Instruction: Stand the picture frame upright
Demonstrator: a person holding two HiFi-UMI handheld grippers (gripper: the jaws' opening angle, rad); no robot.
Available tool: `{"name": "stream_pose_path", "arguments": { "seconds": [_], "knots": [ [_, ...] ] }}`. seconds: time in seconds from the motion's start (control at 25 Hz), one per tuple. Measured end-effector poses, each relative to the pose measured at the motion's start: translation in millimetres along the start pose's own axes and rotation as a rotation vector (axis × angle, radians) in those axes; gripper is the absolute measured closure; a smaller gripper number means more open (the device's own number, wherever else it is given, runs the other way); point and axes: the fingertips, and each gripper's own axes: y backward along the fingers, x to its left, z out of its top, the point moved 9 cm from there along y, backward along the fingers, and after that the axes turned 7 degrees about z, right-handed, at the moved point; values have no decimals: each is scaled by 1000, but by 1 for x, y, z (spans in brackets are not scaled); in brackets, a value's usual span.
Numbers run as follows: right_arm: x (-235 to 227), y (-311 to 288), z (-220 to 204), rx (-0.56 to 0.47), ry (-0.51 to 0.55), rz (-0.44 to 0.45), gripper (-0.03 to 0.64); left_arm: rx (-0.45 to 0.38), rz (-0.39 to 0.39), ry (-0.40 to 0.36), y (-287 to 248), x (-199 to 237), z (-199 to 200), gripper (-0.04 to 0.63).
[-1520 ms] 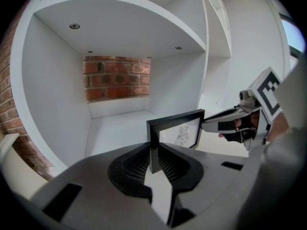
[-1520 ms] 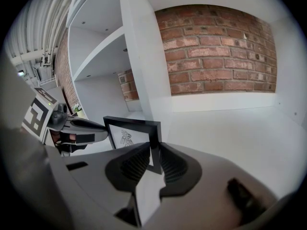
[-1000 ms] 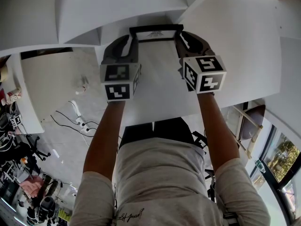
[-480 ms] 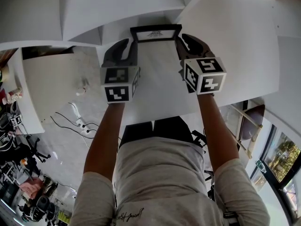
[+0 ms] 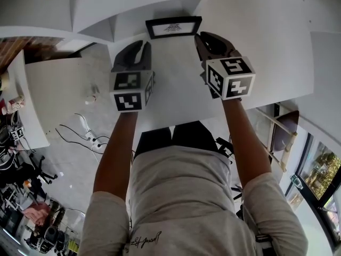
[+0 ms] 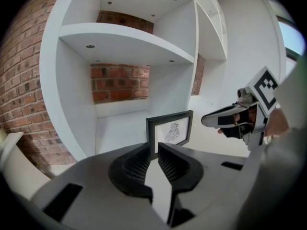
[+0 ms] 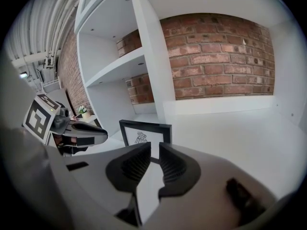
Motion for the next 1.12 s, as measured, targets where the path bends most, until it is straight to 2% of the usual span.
{"name": "stream_pose_path", "arguments": {
  "seconds": [0.4, 0.84, 1.12],
  "knots": [
    [17, 19, -3, 7, 25, 35, 577, -26, -24, -18, 20, -1, 8, 569],
    [35, 42, 1, -3, 10, 65, 582, -9, -64, -72, 45, -7, 6, 578],
    [50, 60, 5, -13, 14, 84, 584, -39, -85, -51, 71, -8, 13, 578]
  ]
}}
